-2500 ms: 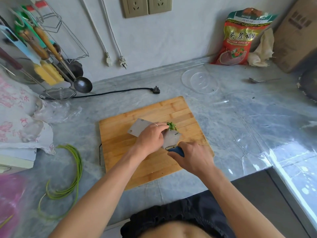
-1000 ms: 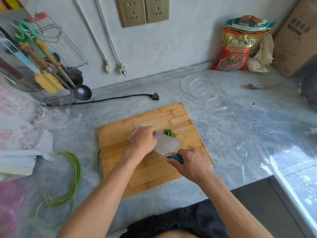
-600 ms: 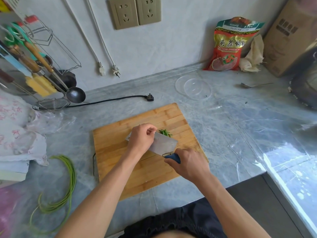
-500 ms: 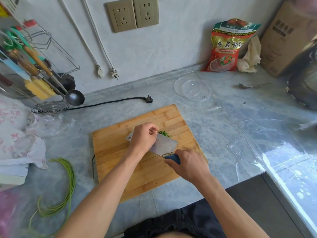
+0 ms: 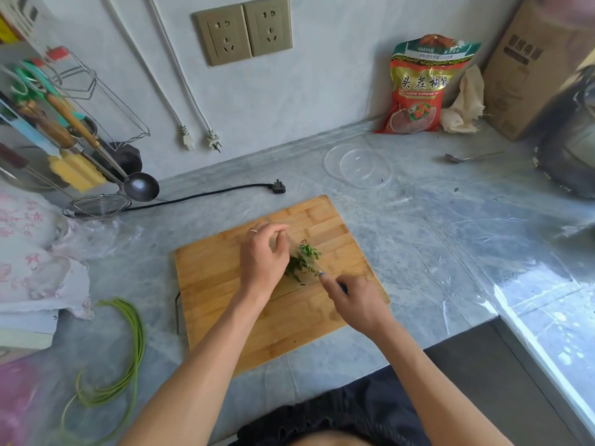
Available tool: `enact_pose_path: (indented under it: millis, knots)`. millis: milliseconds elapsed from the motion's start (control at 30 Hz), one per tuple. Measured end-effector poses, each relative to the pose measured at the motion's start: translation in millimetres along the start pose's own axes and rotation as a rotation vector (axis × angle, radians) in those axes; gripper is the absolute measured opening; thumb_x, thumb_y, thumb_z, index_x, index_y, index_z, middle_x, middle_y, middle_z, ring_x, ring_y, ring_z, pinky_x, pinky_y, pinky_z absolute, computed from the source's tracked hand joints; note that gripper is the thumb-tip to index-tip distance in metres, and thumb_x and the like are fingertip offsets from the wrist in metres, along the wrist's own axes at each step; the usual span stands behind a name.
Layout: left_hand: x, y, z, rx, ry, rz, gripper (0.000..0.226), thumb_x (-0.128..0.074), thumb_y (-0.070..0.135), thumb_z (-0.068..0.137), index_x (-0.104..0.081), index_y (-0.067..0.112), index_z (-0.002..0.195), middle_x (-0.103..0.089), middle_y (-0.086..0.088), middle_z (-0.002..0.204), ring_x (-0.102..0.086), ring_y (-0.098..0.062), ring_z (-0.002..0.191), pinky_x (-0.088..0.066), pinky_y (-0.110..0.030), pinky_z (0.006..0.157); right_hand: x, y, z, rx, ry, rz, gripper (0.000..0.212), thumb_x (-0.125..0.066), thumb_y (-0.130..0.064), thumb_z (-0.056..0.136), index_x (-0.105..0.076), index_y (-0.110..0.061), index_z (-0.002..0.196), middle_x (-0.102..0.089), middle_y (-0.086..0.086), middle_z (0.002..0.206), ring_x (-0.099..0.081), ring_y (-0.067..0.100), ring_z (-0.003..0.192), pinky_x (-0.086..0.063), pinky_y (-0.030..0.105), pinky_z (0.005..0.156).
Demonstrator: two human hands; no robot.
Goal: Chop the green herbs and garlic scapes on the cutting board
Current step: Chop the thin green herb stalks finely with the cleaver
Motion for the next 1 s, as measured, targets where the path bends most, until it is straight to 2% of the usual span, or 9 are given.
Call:
enact_pose_path:
  millis: [67, 167, 233, 300, 433, 633, 733, 833, 1000]
  knots:
    - [7, -10, -13, 0.043, 0.050, -0.027, 0.022, -0.063, 0.001, 0.088, -0.074, 0.012, 0.104, -0.072, 0.002, 0.103, -0.065, -0.013, 0.098, -0.051, -0.024, 0.089, 0, 1, -3, -0.136, -0.052, 0.310, 0.065, -0.039, -0.057, 0.097, -0.061, 0.001, 0.078, -0.058, 0.011, 0.060, -0.051, 0.014, 0.044, -0.040, 0.027, 0.045]
    - [-7, -20, -28, 0.053, -0.093, -0.038, 0.036, -0.057, -0.005, 0.090, -0.069, 0.011, 0.120, -0.068, 0.000, 0.119, -0.059, -0.012, 0.113, -0.049, -0.025, 0.098, -7, 6, -7, -0.344, -0.133, 0.735, 0.057, -0.040, -0.057, 0.098, -0.059, -0.005, 0.083, -0.052, 0.005, 0.061, -0.040, 0.014, 0.043, -0.034, 0.024, 0.040]
    - [-22, -14, -36, -0.055, -0.219, -0.001, 0.051, -0.051, -0.012, 0.088, -0.062, 0.011, 0.132, -0.061, 0.000, 0.132, -0.051, -0.010, 0.125, -0.041, -0.021, 0.107, -12, 6, -5, -0.399, -0.178, 0.866, 0.056, -0.040, -0.060, 0.097, -0.057, -0.008, 0.084, -0.051, 0.004, 0.062, -0.037, 0.014, 0.044, -0.032, 0.024, 0.041]
    - [-36, -4, -43, -0.202, -0.320, 0.065, 0.062, -0.051, -0.018, 0.082, -0.057, 0.009, 0.137, -0.056, -0.003, 0.140, -0.046, -0.014, 0.132, -0.037, -0.025, 0.112, -16, 4, -4, -0.419, -0.210, 0.963, 0.055, -0.039, -0.060, 0.097, -0.055, -0.008, 0.085, -0.050, 0.003, 0.060, -0.035, 0.013, 0.044, -0.030, 0.024, 0.040]
    - [-50, -9, -55, -0.277, -0.372, 0.201, 0.062, -0.058, -0.020, 0.073, -0.063, 0.005, 0.130, -0.062, -0.006, 0.134, -0.053, -0.023, 0.124, -0.048, -0.040, 0.104, -13, 4, 1, -0.434, -0.168, 1.057, 0.053, -0.038, -0.057, 0.099, -0.054, -0.009, 0.085, -0.048, 0.001, 0.059, -0.034, 0.011, 0.043, -0.028, 0.023, 0.038]
    - [-26, -35, -55, -0.116, -0.247, 0.175, 0.037, -0.064, -0.007, 0.083, -0.072, 0.010, 0.116, -0.071, -0.001, 0.115, -0.062, -0.018, 0.111, -0.054, -0.035, 0.094, -9, 11, 3, -0.426, -0.158, 1.001, 0.054, -0.039, -0.059, 0.098, -0.054, -0.009, 0.084, -0.049, 0.002, 0.060, -0.035, 0.013, 0.044, -0.029, 0.024, 0.039]
    - [-4, -49, -65, 0.024, -0.150, 0.128, 0.029, -0.068, 0.000, 0.085, -0.074, 0.012, 0.110, -0.071, 0.001, 0.109, -0.066, -0.014, 0.099, -0.053, -0.024, 0.084, -13, 0, -5, -0.357, -0.184, 0.784, 0.055, -0.039, -0.058, 0.098, -0.056, -0.008, 0.082, -0.050, 0.005, 0.060, -0.037, 0.015, 0.043, -0.032, 0.025, 0.041]
    - [16, -70, -84, 0.160, -0.083, 0.153, 0.020, -0.070, 0.008, 0.086, -0.075, 0.013, 0.105, -0.070, 0.002, 0.102, -0.066, -0.014, 0.092, -0.053, -0.022, 0.077, -22, -15, -8, -0.230, -0.206, 0.556, 0.056, -0.038, -0.056, 0.099, -0.056, -0.006, 0.079, -0.049, 0.006, 0.057, -0.039, 0.015, 0.041, -0.032, 0.024, 0.041]
    - [26, -78, -97, 0.215, -0.052, 0.164, 0.016, -0.074, 0.018, 0.086, -0.077, 0.016, 0.102, -0.068, 0.006, 0.096, -0.057, -0.001, 0.080, -0.040, -0.005, 0.068, -43, -26, -9, -0.090, -0.238, 0.281, 0.064, -0.038, -0.058, 0.097, -0.059, -0.001, 0.076, -0.052, 0.002, 0.052, -0.043, 0.010, 0.038, -0.036, 0.024, 0.045]
Point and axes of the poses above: each hand's wrist, its own z-axis towards the middle knuckle, its own x-axis out of the back of the hand, y = z × x, the point moved 8 cm from there along z, towards the middle knuckle
